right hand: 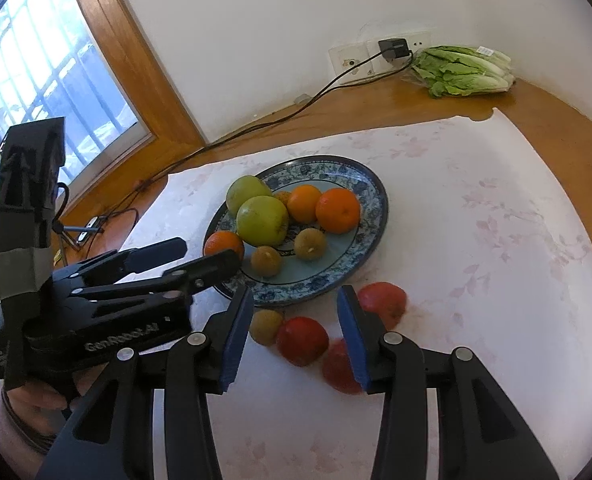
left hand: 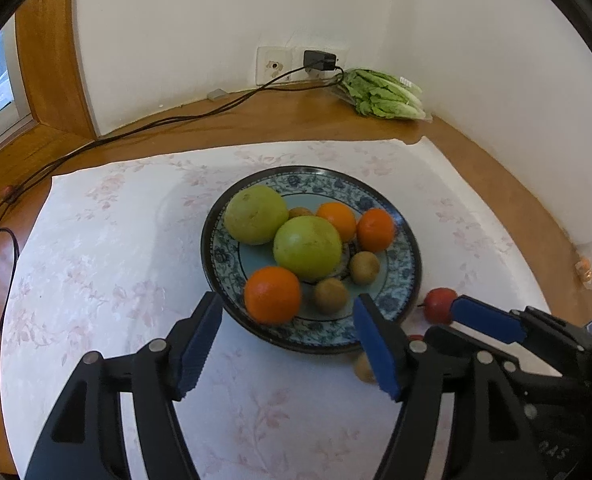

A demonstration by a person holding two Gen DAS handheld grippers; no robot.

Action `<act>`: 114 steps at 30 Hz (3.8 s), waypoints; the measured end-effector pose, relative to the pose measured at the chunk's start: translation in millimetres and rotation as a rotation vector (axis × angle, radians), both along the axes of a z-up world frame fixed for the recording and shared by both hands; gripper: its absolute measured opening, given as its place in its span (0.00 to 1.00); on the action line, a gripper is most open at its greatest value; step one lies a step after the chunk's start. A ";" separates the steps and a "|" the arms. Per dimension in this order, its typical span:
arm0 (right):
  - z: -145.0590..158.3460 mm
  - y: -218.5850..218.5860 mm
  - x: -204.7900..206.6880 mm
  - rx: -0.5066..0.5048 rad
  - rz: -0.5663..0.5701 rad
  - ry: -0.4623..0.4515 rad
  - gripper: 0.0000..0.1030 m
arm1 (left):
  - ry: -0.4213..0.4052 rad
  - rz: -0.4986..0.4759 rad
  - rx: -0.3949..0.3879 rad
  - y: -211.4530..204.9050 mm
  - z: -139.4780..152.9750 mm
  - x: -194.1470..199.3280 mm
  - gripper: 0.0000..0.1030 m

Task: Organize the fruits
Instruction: 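Withdraw both tools from the plate and close the left tool on a brown kiwi, then lift the kiwi with the left tool while the right tool grasps a red pomegranate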

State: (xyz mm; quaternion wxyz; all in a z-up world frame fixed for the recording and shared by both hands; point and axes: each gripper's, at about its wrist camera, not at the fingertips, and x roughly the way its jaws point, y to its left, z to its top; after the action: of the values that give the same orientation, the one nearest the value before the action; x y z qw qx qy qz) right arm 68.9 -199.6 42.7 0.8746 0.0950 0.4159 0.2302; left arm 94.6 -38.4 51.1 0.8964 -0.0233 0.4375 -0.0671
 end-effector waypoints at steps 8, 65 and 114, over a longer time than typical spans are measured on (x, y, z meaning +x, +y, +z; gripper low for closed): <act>-1.5 -20.4 -7.2 0.030 -0.041 0.008 0.44 | 0.003 -0.015 -0.020 -10.6 5.2 -16.0 0.70; -19.2 -41.2 -12.2 0.005 -0.096 0.033 0.44 | 0.066 -0.119 -0.006 -44.3 -32.0 -26.5 0.28; -0.7 -27.0 -14.4 0.011 -0.064 0.009 0.34 | -0.002 -0.011 -0.033 1.9 -0.5 -24.4 0.28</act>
State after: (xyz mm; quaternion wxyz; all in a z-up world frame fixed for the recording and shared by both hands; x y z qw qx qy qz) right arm 54.5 -226.6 41.9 0.8792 0.1140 0.4154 0.2037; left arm 70.2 -36.6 50.5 0.8959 -0.0354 0.4356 -0.0794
